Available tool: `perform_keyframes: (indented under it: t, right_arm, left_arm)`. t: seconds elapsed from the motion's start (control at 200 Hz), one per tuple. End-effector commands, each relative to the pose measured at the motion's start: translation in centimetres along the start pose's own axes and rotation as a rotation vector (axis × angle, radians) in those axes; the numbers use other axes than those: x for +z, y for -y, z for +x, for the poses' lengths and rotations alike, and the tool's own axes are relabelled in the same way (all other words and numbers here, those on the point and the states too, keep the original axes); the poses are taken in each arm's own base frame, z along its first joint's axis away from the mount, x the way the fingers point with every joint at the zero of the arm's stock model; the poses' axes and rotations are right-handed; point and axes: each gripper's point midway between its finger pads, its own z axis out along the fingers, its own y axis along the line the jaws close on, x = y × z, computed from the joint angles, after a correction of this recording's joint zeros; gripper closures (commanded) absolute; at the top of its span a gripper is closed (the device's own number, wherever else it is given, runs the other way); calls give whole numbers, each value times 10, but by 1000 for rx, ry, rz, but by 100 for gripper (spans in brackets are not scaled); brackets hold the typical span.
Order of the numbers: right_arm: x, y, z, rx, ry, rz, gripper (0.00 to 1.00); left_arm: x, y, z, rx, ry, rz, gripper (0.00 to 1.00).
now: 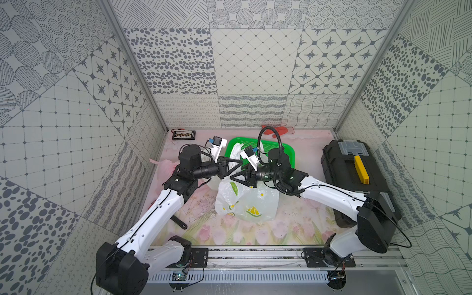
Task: Place the pears into plastic bags & tie knots
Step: Tie the plastic bag at the center of the board.
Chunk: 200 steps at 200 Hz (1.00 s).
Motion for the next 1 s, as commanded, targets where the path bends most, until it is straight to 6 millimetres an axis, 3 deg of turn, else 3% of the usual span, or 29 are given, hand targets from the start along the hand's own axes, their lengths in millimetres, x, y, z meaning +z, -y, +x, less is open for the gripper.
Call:
perform_keyframes:
  t: [0.0, 0.1, 0.19, 0.26, 0.44, 0.525, 0.59, 0.74, 0.996]
  right_arm:
    - [-14, -3, -18, -13, 71, 61, 48]
    - [-38, -8, -30, 9, 113, 157, 26]
    - [-71, -25, -42, -5, 160, 216, 20]
    - [-98, -27, -40, 4, 158, 282, 18]
    - [-178, 0, -22, 51, 150, 501, 16]
    - [-200, 16, -18, 54, 137, 576, 13]
    - [-202, 30, -15, 45, 91, 608, 9]
    - [-184, 61, -21, 2, 54, 620, 2]
    - [-148, 98, -41, -4, 109, 549, 2]
  left_arm:
    - [-5, 2, -8, 93, 13, -22, 100]
    - [-8, -8, -5, 124, -8, -90, 100]
    - [-10, -14, -3, 139, -27, -136, 100]
    - [-10, -16, -3, 145, -34, -150, 100]
    - [-11, -13, -3, 146, -45, -144, 100]
    - [-11, -8, -3, 145, -54, -123, 100]
    - [-12, -5, -2, 144, -58, -111, 100]
    - [-11, -3, 0, 134, -69, -97, 100]
    - [-11, 1, 1, 124, -85, -75, 100]
